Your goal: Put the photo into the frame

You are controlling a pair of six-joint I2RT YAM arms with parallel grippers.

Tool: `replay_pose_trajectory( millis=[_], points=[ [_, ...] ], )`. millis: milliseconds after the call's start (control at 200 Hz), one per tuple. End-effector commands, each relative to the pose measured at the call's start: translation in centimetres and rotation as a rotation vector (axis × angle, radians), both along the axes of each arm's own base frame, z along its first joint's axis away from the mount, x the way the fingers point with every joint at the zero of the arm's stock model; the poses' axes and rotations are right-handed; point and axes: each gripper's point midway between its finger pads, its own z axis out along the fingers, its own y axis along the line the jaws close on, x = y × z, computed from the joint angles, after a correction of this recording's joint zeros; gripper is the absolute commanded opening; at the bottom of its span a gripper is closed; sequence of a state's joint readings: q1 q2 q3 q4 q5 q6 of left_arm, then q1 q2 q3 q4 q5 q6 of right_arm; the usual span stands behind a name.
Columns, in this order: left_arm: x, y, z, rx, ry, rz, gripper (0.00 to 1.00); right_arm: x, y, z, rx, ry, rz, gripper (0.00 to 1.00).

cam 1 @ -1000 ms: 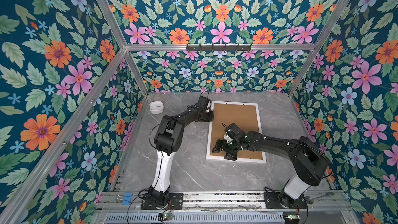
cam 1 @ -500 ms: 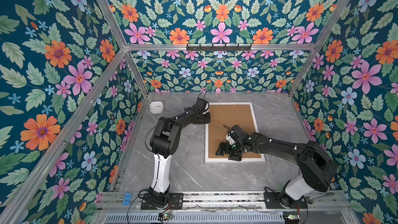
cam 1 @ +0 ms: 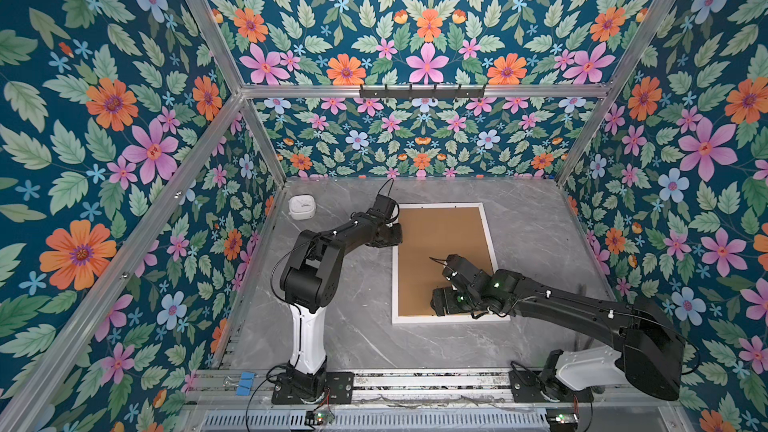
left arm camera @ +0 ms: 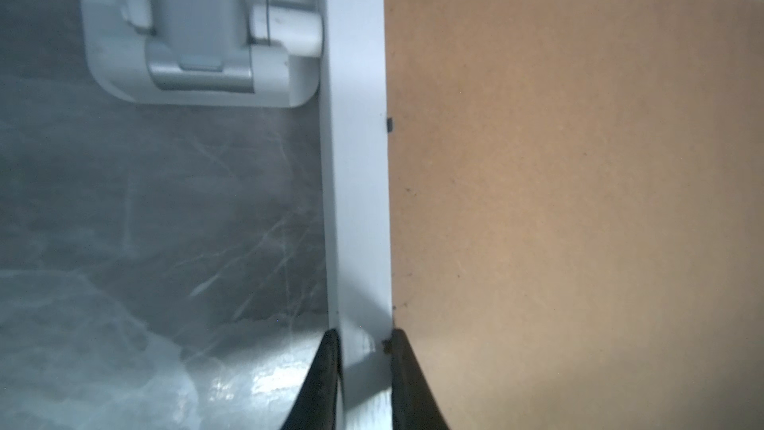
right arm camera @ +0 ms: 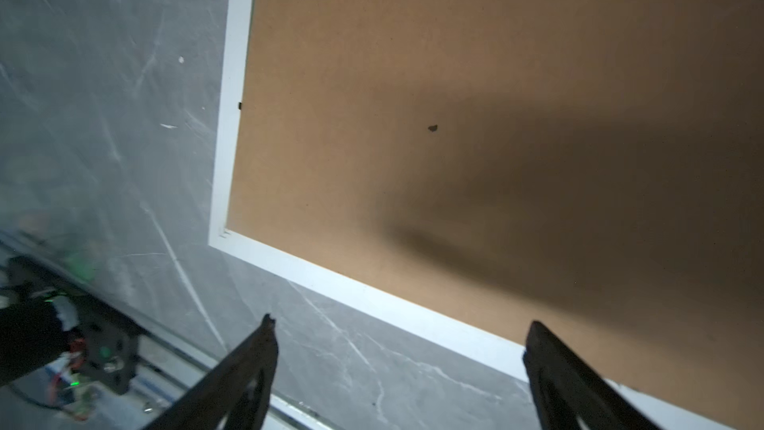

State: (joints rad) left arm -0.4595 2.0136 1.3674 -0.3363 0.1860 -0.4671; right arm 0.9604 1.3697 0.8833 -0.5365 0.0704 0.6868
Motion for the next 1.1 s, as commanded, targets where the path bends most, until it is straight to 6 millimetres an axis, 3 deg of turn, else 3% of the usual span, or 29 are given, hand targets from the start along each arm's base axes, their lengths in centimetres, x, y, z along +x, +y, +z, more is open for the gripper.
replay_pose_trajectory(
  millis=[0, 405, 575, 925, 950, 1095],
  points=[
    [-3.7, 1.7, -2.4, 0.072, 0.170, 0.009, 0.19, 1.0, -2.5, -0.4, -0.181, -0.149, 0.002, 0.95],
    [-3.8, 1.8, -2.6, 0.084, 0.177, 0.004, 0.21, 0.2, 1.8, -2.2, -0.323, -0.260, 0.130, 0.97],
    [-3.7, 1.8, -2.4, 0.083, 0.175, 0.000, 0.21, -0.3, 2.7, -2.9, -0.326, -0.254, 0.143, 0.97],
    [-3.7, 1.7, -2.3, 0.086, 0.175, -0.011, 0.21, -0.1, 1.8, -3.5, -0.378, -0.265, 0.095, 0.97],
    [-3.8, 1.6, -2.3, 0.088, 0.177, -0.013, 0.21, -0.1, 1.6, -4.5, -0.414, -0.255, 0.096, 0.97],
    [-4.1, 1.7, -2.3, 0.093, 0.175, -0.023, 0.21, 0.3, 1.3, -4.9, -0.465, -0.256, 0.073, 0.97]
  ],
)
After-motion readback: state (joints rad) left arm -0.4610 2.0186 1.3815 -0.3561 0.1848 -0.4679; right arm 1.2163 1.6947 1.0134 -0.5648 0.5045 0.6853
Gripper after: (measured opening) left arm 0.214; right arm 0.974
